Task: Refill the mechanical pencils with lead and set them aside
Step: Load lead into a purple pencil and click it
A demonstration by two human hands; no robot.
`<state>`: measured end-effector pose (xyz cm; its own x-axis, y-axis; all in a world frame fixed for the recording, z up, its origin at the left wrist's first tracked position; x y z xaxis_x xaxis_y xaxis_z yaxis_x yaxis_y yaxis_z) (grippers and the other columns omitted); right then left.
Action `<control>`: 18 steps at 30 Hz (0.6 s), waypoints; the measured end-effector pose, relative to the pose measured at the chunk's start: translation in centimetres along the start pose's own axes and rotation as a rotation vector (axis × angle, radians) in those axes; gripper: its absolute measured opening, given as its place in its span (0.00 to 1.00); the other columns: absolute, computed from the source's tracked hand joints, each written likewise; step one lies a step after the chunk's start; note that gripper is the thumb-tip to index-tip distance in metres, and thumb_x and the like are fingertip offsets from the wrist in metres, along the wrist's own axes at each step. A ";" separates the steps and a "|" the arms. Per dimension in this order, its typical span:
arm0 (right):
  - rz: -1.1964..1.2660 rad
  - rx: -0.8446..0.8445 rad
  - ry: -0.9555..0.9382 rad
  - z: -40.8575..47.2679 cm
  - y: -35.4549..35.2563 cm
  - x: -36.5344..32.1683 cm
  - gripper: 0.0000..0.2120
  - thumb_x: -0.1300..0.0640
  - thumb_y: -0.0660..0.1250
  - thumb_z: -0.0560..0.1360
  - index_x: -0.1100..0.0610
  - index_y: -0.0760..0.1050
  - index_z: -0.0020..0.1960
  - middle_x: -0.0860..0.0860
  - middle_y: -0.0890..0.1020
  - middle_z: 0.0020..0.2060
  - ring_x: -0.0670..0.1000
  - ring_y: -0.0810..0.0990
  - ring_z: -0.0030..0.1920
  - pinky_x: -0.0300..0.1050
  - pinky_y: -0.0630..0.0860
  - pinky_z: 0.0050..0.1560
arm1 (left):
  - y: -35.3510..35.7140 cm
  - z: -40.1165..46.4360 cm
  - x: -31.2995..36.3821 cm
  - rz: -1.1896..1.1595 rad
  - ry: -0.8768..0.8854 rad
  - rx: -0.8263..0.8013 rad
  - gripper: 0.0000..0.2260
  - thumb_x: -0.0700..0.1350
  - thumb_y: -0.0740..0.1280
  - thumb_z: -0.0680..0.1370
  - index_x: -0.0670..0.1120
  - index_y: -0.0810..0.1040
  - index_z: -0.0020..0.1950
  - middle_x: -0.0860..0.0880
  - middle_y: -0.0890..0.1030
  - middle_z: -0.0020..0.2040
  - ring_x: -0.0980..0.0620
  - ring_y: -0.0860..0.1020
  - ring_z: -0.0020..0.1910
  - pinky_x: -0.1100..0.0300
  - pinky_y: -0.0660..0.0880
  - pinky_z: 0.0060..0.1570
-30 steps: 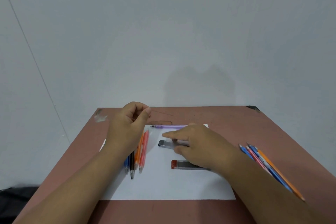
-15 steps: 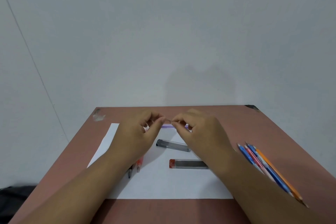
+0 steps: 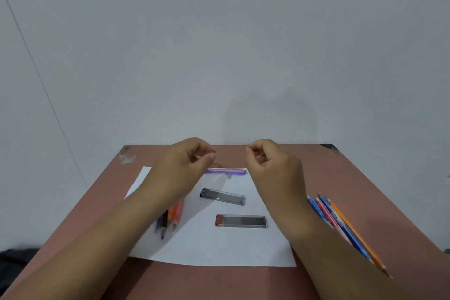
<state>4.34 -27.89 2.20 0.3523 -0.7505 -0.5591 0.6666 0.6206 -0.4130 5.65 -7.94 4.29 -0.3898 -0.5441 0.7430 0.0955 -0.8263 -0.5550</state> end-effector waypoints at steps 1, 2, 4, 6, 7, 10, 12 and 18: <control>0.004 0.022 0.013 0.0 -0.1 0.1 0.05 0.56 0.70 0.77 0.49 0.80 0.43 0.42 0.80 0.33 0.45 0.79 0.36 0.45 0.78 0.35 | 0.1 0.5 0.2 0.078 -0.033 -0.068 0.03 0.51 0.69 0.80 0.57 0.80 0.47 0.64 0.82 0.42 0.63 0.79 0.44 0.64 0.75 0.46; 0.007 0.036 0.022 0.1 -0.3 0.1 0.05 0.56 0.70 0.77 0.49 0.80 0.43 0.42 0.80 0.33 0.45 0.79 0.36 0.44 0.78 0.34 | 0.2 1.0 0.5 0.176 -0.049 -0.142 0.02 0.52 0.68 0.80 0.57 0.80 0.48 0.63 0.82 0.44 0.63 0.79 0.46 0.62 0.76 0.49; 0.011 0.038 0.026 0.1 -0.3 0.2 0.05 0.56 0.70 0.78 0.50 0.80 0.44 0.43 0.80 0.34 0.45 0.79 0.36 0.45 0.79 0.34 | 0.7 2.0 1.1 0.377 -0.046 -0.291 0.04 0.52 0.68 0.80 0.56 0.82 0.52 0.61 0.82 0.51 0.59 0.79 0.51 0.59 0.77 0.53; 0.018 0.039 0.017 0.0 -0.2 0.2 0.04 0.56 0.70 0.78 0.51 0.81 0.44 0.44 0.81 0.34 0.46 0.79 0.36 0.45 0.79 0.34 | 1.7 3.2 1.2 0.575 -0.012 -0.405 0.08 0.51 0.67 0.81 0.52 0.82 0.58 0.55 0.82 0.56 0.54 0.79 0.54 0.58 0.76 0.55; 0.018 0.044 0.011 0.0 -0.2 0.2 0.04 0.56 0.70 0.78 0.51 0.81 0.44 0.44 0.81 0.34 0.46 0.79 0.35 0.45 0.79 0.33 | 2.4 3.8 1.0 0.645 0.004 -0.437 0.09 0.50 0.67 0.81 0.51 0.82 0.59 0.53 0.82 0.57 0.52 0.79 0.55 0.56 0.77 0.56; 0.020 0.054 0.000 -0.1 -0.3 -0.1 0.04 0.57 0.70 0.78 0.51 0.81 0.44 0.45 0.81 0.34 0.47 0.79 0.35 0.44 0.78 0.32 | 4.1 5.7 -1.0 0.753 0.029 -0.481 0.08 0.51 0.67 0.80 0.55 0.82 0.58 0.54 0.82 0.56 0.51 0.79 0.52 0.51 0.78 0.56; 0.022 0.056 -0.011 -0.1 -0.4 0.0 0.04 0.57 0.70 0.78 0.51 0.81 0.44 0.45 0.80 0.33 0.47 0.79 0.34 0.45 0.78 0.32 | 4.7 6.4 -2.2 0.811 0.055 -0.481 0.08 0.50 0.65 0.79 0.58 0.82 0.55 0.56 0.81 0.52 0.52 0.79 0.49 0.50 0.79 0.53; 0.050 0.091 -0.030 -0.3 -0.3 -0.2 0.05 0.58 0.70 0.77 0.51 0.80 0.43 0.44 0.80 0.34 0.48 0.79 0.35 0.48 0.78 0.32 | 4.6 6.6 -4.1 0.794 0.105 -0.342 0.07 0.46 0.64 0.78 0.56 0.79 0.47 0.58 0.78 0.47 0.52 0.77 0.48 0.51 0.79 0.50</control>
<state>3.94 -27.85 2.22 0.4055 -0.7263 -0.5550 0.7039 0.6355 -0.3173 13.70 -10.47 1.20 -0.4089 -0.9107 0.0593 0.1010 -0.1097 -0.9888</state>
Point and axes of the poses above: each hand's wrist, its own z-axis towards the middle knuckle, its own y-axis out of the palm, x = y × z, the point moved 3 cm from there along z, towards the middle knuckle
